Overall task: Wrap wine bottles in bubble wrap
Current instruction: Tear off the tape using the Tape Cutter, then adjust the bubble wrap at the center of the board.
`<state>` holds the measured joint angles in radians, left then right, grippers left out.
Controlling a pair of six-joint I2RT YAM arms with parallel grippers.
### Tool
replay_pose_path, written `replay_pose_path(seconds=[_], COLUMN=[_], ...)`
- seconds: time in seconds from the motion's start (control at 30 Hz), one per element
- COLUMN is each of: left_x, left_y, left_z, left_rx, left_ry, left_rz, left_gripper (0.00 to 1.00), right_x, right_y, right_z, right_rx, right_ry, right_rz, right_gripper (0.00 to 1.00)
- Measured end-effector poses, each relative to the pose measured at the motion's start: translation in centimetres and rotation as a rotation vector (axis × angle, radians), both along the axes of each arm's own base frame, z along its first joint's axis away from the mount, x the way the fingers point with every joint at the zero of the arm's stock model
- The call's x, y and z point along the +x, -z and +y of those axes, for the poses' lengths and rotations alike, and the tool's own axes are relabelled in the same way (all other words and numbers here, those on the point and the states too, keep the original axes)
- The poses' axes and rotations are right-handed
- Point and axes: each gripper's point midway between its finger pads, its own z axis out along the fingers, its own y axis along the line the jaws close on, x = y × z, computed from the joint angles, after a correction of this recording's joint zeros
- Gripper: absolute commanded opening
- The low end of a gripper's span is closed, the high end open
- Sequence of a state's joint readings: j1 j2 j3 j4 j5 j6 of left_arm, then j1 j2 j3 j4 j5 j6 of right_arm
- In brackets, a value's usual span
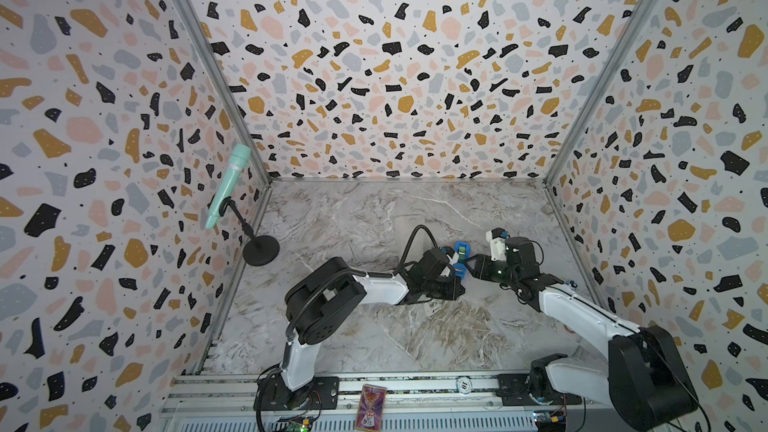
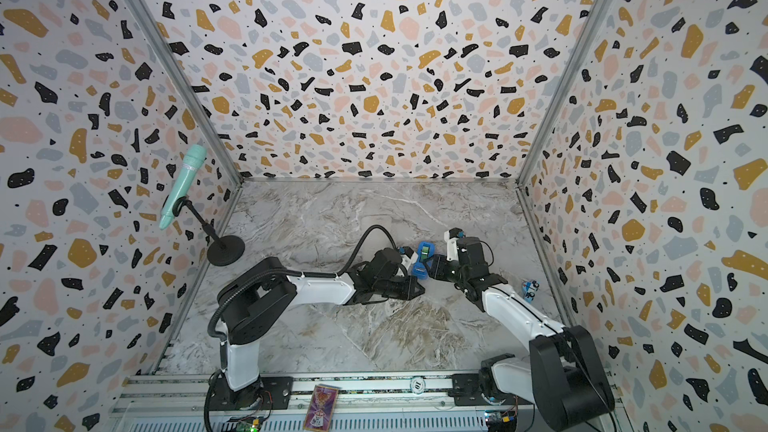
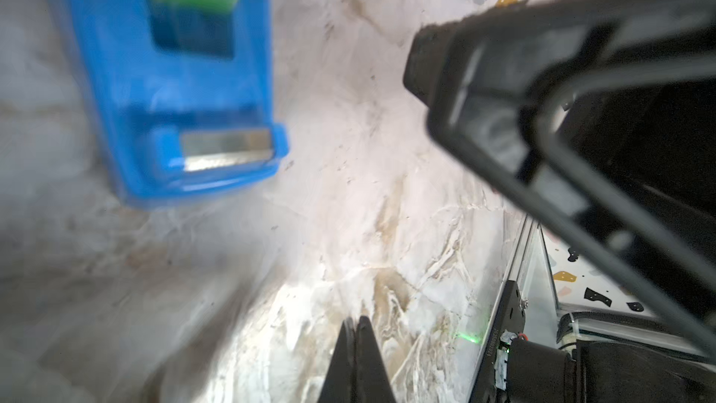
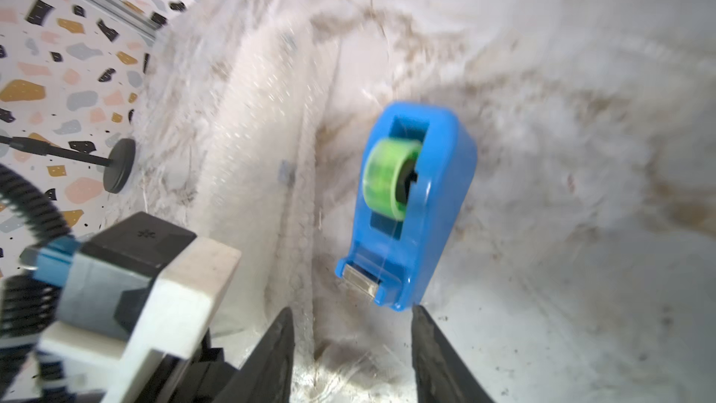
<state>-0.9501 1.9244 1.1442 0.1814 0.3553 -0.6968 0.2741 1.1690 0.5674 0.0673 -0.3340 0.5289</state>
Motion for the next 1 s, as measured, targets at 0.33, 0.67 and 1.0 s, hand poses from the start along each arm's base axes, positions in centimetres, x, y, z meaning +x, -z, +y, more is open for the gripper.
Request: replay_pose_path(seconds=[0.33,0.67,1.0], left_x=[5.3,10.4,10.3], left_y=[-7.9,-6.2,-4.7], left_z=[6.7,20.2,23.8], left_rx=[0.213,0.332,0.352], left_ry=[0.014,-0.247,-0.304], left_rz=[-0.278,-0.214,-0.18], left_gripper=[0.0,0.0,0.0], right_x=[-1.6,-5.5,0.3], right_y=[-1.8,-0.1,3.6], right_z=[1.1,11.8,15.4], right_rx=[0.056,0.005,-0.153], right_ry=[-0.037,-0.298,-0.235], right_rz=[0.002,0.094,0.183], right_gripper=[0.77,0.99,0.99])
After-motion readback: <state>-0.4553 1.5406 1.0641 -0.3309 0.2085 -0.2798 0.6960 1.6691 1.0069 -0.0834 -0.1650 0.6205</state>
